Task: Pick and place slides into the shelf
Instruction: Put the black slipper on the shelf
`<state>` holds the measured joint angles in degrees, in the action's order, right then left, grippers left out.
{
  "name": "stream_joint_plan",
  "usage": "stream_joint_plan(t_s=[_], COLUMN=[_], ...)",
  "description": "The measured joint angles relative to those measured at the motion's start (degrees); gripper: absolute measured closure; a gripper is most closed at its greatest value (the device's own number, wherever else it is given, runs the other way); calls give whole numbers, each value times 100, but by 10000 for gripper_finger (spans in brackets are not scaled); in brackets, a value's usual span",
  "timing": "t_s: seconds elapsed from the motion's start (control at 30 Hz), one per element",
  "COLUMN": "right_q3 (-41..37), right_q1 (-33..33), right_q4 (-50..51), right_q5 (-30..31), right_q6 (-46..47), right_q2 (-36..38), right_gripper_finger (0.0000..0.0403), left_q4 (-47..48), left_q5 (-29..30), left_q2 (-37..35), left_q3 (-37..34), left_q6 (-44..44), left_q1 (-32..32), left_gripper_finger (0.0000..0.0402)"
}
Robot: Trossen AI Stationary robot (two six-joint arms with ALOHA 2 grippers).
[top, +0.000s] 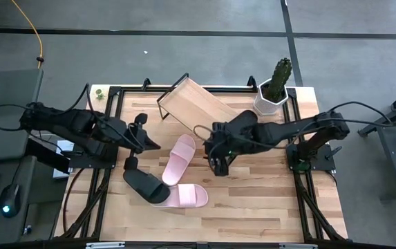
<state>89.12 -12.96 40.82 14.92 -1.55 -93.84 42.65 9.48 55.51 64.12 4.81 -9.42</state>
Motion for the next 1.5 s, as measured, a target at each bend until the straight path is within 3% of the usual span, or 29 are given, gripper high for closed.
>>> stream_joint_plan(t_s=[0.43,0.67,0.93,1.13,1.33,1.5], right_q3=[2,2,2,2,2,2], right_q1=[-199,-224,-222,-304,-454,-580], right_q4=[-232,-236,-236,-234,-236,-251], right_q5=[254,267,267,267,271,273], right_q6=[-43,-43,-37,5,25,53], right_q2=[-415,-415,-415,-415,-415,-415], right_gripper_finger=[192,192,192,192,192,192], left_q4=[880,1632,1722,1669,829,186], left_q5=[-4,-40,-806,-1035,-1278,-1550], left_q2=[57,103,94,92,92,92], left_q3=[0,-249,-899,-1448,-2050,-2510], left_q6=[1086,2117,3015,3395,3752,4060], left_q1=[-666,-1048,-1087,-1085,-1085,-1085], left_gripper_finger=[401,401,397,334,236,179])
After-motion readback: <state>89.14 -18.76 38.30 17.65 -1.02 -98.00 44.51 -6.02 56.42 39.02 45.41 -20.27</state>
